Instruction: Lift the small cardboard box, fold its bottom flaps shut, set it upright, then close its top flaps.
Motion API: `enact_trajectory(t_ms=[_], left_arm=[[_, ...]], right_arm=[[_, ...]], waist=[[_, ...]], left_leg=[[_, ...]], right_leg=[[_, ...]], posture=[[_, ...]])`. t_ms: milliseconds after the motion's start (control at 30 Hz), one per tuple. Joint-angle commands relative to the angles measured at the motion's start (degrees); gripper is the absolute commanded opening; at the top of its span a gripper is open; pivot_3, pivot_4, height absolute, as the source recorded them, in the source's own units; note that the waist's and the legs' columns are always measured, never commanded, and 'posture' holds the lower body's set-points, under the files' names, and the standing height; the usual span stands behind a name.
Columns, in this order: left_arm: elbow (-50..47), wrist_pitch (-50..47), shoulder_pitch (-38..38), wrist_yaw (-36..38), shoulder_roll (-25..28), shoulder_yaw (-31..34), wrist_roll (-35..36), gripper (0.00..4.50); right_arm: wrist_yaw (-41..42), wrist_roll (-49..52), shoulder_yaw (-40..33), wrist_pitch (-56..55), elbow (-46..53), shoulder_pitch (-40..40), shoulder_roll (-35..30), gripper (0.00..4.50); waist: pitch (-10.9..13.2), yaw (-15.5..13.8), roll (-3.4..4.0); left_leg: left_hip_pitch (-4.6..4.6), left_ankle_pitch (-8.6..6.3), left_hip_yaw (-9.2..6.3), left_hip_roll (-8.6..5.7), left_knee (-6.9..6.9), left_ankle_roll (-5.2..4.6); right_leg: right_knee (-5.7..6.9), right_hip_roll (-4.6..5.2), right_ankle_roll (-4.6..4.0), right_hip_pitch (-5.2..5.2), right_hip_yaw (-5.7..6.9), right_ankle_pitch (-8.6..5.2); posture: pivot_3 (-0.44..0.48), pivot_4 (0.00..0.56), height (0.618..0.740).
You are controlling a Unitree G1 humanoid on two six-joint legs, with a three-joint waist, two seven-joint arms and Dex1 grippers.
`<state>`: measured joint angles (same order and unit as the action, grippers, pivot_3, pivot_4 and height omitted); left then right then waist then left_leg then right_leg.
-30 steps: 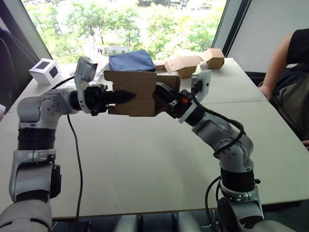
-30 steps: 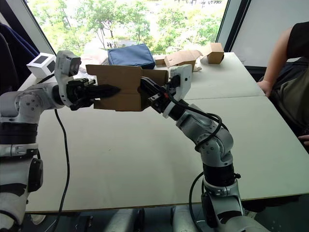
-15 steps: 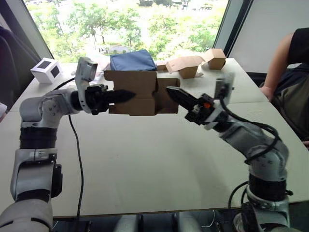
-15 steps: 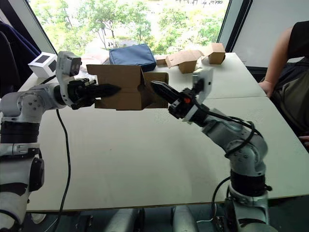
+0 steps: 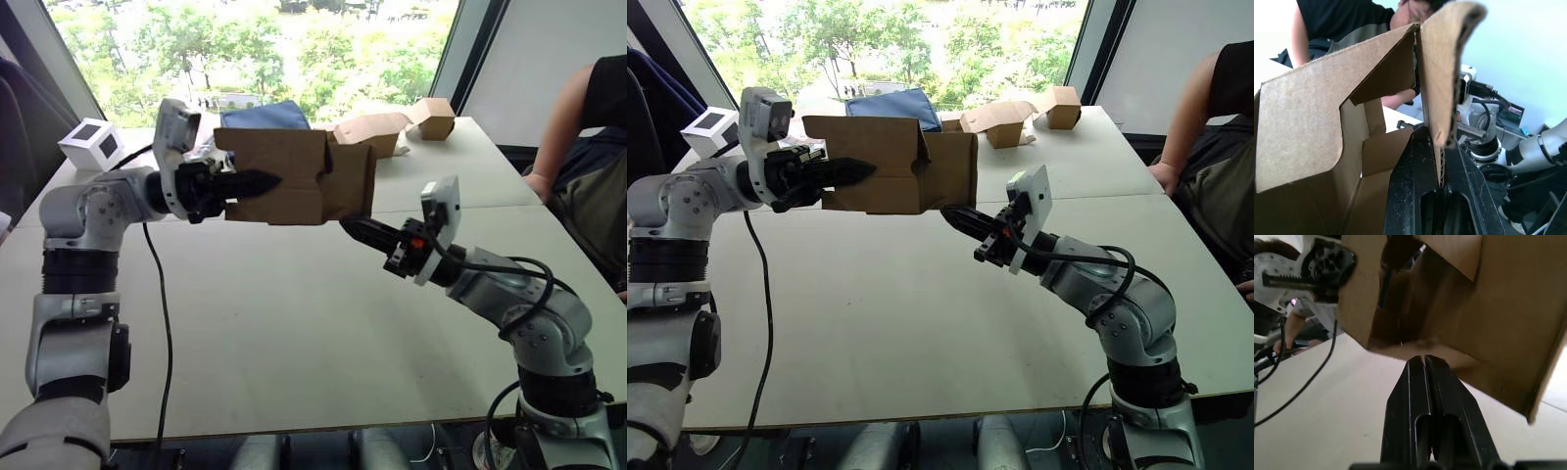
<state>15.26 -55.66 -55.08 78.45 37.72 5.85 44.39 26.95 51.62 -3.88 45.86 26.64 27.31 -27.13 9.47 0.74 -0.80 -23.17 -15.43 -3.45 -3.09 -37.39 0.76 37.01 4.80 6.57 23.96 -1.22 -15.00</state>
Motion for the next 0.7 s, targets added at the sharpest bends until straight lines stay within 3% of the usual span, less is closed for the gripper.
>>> enact_trajectory(t_ms=[33,500,700], left_arm=[[-2.9,-1.0,0.3,-0.7,0.8,1.4,1.7,0.0],[-6.4,-2.4,2.9,-3.5,1.0,2.4,3.9,0.0],[-6.9,-2.1,3.4,-4.4,1.2,3.3,4.4,0.0]], right_arm=[[0.9,1.9,-0.9,-0.4,0.7,1.4,0.8,0.03],[4.4,1.0,1.7,-0.8,-0.7,3.3,2.4,0.03],[6.2,10.4,-9.7,2.2,-5.2,4.4,-3.4,0.03]], waist=[[0.0,0.0,0.0],[0.0,0.1,0.0],[0.0,0.0,-0.01]], left_leg=[[0.0,0.0,0.0,-0.01,-0.02,0.0],[-0.02,0.0,0.0,-0.01,-0.02,0.0],[-0.03,0.0,0.0,-0.03,-0.04,0.0]], right_leg=[[0.0,0.02,0.0,0.0,0.0,0.0],[0.03,0.0,0.0,0.05,-0.01,0.0],[0.03,0.03,0.0,0.03,0.0,0.0]], posture=[[0.0,0.15,0.74],[0.0,0.15,0.74],[0.0,0.15,0.74]])
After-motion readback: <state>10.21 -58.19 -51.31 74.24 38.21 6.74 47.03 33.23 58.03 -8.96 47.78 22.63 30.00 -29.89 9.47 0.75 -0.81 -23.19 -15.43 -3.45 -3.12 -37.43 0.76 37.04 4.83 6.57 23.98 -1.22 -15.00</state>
